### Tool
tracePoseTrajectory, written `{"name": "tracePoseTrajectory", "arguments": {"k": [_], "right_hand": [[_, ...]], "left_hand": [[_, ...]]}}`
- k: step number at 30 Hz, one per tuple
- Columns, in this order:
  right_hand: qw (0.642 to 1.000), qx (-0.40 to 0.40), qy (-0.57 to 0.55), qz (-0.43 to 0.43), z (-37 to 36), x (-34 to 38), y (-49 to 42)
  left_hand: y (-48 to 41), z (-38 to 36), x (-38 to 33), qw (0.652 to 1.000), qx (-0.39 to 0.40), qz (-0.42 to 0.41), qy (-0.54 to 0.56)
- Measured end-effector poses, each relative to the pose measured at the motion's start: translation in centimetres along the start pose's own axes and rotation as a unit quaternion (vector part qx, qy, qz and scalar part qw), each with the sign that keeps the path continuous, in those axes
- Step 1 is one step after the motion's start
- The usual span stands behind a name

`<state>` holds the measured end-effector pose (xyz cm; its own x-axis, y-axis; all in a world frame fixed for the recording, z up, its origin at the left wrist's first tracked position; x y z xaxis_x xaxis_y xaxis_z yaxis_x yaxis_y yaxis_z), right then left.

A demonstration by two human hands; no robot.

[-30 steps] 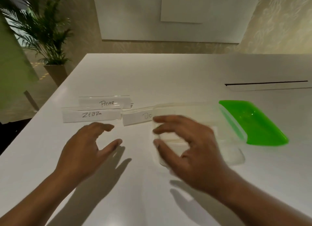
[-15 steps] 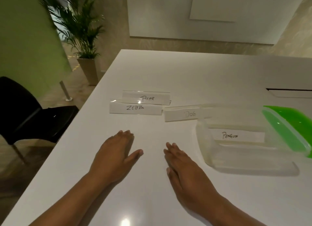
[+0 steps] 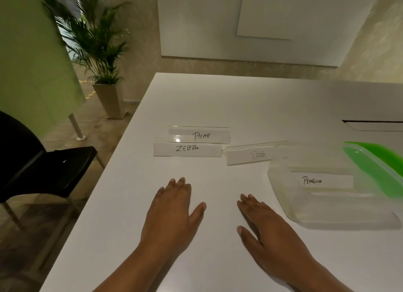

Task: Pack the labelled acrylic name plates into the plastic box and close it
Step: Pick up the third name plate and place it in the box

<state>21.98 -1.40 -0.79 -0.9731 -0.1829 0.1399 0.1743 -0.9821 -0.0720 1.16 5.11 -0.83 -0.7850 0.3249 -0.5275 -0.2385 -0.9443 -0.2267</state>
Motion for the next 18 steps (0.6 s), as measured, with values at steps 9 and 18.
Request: {"name": "tracePoseTrajectory", "arguments": {"k": [9,18], "right_hand": [[1.0,-0.015,-0.015,0.012,-1.1,-0.7,-0.9],[0.954,-0.052,-0.297,0.002,0.8,0.2,-3.0]], "left_hand": [[-0.3,-0.1,0.3,0.999,0.029,0.015,0.006],[-1.8,1.7,1.7,0.952,-0.02,0.086,0.293]]}}
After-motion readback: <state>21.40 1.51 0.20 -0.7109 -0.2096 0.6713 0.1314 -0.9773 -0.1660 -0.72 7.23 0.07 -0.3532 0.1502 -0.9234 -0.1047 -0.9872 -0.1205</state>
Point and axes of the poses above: each hand's wrist, its own y-axis away from the middle knuckle, its own z-axis out of the back of the hand, x = y × z, the point moved 5 cm from there along -y, towards the middle knuckle, and after that the axes turned 12 degrees about y, right-handed, at the moved point
